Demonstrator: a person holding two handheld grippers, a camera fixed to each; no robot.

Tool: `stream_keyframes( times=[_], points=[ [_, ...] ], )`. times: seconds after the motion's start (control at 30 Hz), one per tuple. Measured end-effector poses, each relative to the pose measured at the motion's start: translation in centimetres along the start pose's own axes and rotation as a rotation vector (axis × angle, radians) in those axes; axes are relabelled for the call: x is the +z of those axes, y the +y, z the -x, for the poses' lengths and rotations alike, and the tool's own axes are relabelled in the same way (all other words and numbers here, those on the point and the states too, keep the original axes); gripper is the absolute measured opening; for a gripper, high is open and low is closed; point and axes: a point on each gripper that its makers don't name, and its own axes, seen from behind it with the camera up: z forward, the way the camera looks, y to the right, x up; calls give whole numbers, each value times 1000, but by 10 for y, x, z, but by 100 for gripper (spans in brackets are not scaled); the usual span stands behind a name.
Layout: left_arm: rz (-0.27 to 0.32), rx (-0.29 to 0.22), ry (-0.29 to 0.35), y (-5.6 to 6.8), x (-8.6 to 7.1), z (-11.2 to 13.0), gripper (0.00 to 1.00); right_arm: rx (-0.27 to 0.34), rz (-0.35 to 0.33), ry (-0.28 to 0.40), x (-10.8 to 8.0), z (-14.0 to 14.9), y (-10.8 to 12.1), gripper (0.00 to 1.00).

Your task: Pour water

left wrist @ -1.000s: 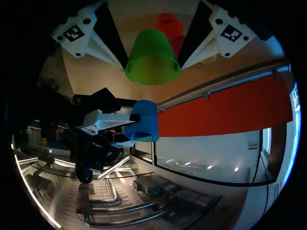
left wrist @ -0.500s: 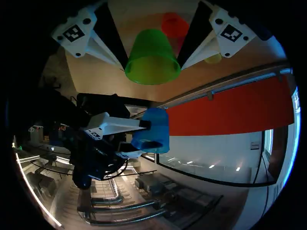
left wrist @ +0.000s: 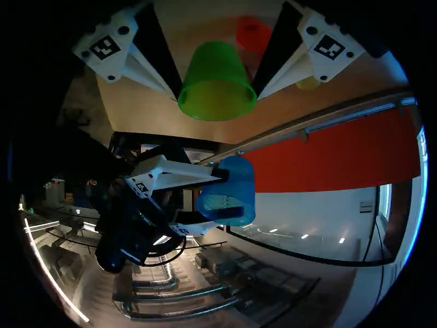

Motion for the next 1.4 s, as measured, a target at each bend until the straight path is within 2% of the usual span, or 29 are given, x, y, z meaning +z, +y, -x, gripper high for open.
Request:
stream_keyframes(
  times=[0.8, 1.4],
  points=[
    [21, 11, -10, 7, 8, 0, 87, -236, 14, -49, 8, -3, 4, 89],
    [23, 12, -12, 7, 11, -3, 87, -353, 20, -62, 13, -4, 4, 89]
  ],
)
